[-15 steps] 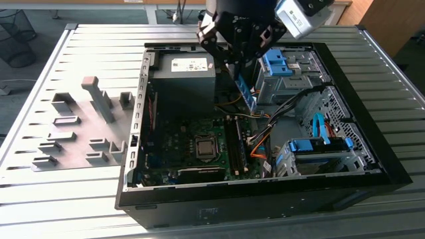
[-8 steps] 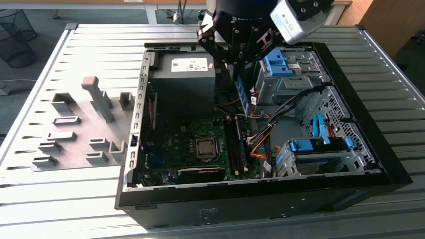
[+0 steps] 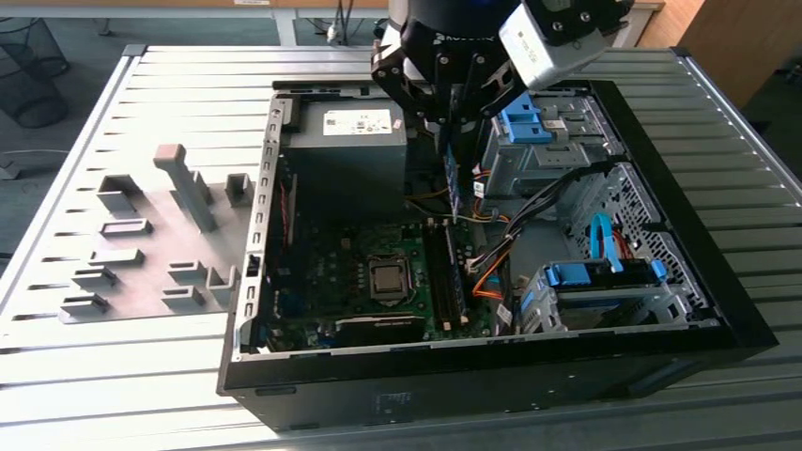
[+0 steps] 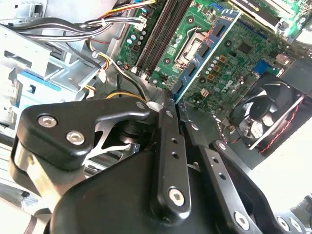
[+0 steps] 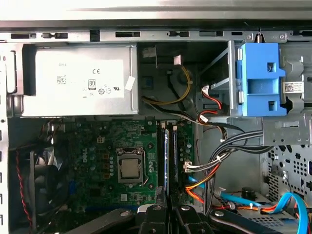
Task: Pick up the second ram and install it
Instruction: 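Insert the second ram into the second slot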
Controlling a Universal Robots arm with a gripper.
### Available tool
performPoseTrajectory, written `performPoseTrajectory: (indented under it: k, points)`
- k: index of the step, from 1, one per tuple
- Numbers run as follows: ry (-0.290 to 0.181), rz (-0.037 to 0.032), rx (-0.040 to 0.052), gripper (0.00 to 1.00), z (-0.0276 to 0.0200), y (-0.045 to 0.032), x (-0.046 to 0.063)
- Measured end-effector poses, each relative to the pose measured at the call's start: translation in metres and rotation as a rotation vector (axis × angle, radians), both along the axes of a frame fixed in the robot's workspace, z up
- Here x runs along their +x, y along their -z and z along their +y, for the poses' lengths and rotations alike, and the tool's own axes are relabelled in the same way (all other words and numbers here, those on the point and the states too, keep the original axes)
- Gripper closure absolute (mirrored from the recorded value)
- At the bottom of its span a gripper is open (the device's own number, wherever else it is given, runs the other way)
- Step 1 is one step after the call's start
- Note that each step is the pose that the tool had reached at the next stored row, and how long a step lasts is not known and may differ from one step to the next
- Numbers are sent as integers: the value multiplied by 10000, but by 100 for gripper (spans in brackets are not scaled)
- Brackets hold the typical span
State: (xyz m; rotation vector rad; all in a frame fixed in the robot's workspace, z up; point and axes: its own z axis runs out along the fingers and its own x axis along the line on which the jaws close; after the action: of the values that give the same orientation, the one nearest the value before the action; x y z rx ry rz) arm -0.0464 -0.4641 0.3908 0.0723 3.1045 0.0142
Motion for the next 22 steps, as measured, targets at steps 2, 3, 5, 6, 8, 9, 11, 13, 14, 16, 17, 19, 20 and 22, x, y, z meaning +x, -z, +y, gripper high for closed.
performPoseTrajectory:
  k: [2,3,5,6,8,9,11,13,14,16,17,19,20,22]
  points:
    - [1,-1,1,86,0,0,0]
    - [1,-1,2,86,0,1,0]
    - [1,-1,3,86,1,10,0]
    - [3,-1,2,86,0,16,0]
    - [2,-1,3,86,0,36,2]
    - [1,-1,3,86,0,50,2]
    - [1,-1,2,86,0,81,2]
    - [1,-1,2,86,0,103,2]
    - [1,-1,2,86,0,111,2]
    - [1,0,2,86,0,128,2]
    - [1,0,2,86,0,137,2]
    - [1,0,1,86,0,153,2]
    - [1,0,1,86,0,161,2]
    - [1,0,0,86,0,171,2]
